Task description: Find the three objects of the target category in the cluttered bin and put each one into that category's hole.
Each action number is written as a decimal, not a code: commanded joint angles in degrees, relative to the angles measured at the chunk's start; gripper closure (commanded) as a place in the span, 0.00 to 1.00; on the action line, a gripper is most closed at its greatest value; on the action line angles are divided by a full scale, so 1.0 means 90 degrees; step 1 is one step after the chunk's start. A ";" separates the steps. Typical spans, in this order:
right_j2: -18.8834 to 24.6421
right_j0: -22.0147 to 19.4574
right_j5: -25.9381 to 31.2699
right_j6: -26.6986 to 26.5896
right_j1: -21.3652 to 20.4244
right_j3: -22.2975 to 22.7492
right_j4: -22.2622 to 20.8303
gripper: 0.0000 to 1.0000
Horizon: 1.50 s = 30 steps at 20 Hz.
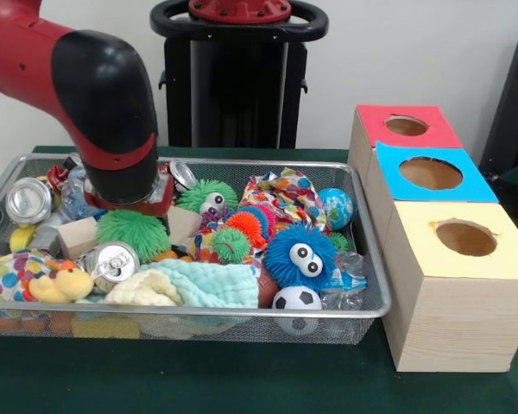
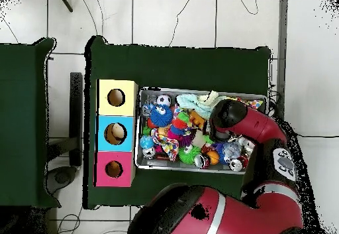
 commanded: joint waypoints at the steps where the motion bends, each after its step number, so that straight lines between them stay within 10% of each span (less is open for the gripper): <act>1: 0.0914 -0.0270 0.0551 -0.0009 0.1000 0.0076 -0.0168 0.00; 6: 0.0994 -0.0323 0.0453 -0.0005 0.0950 0.0110 -0.0207 0.00; 7: 0.1016 -0.0337 0.0433 0.0003 0.0931 0.0136 -0.0226 1.00; 29: 0.0828 -0.0255 0.1397 0.0007 0.0934 -0.0048 -0.0481 1.00; 30: 0.0833 -0.0253 0.1403 0.0019 0.0934 -0.0047 -0.0481 0.00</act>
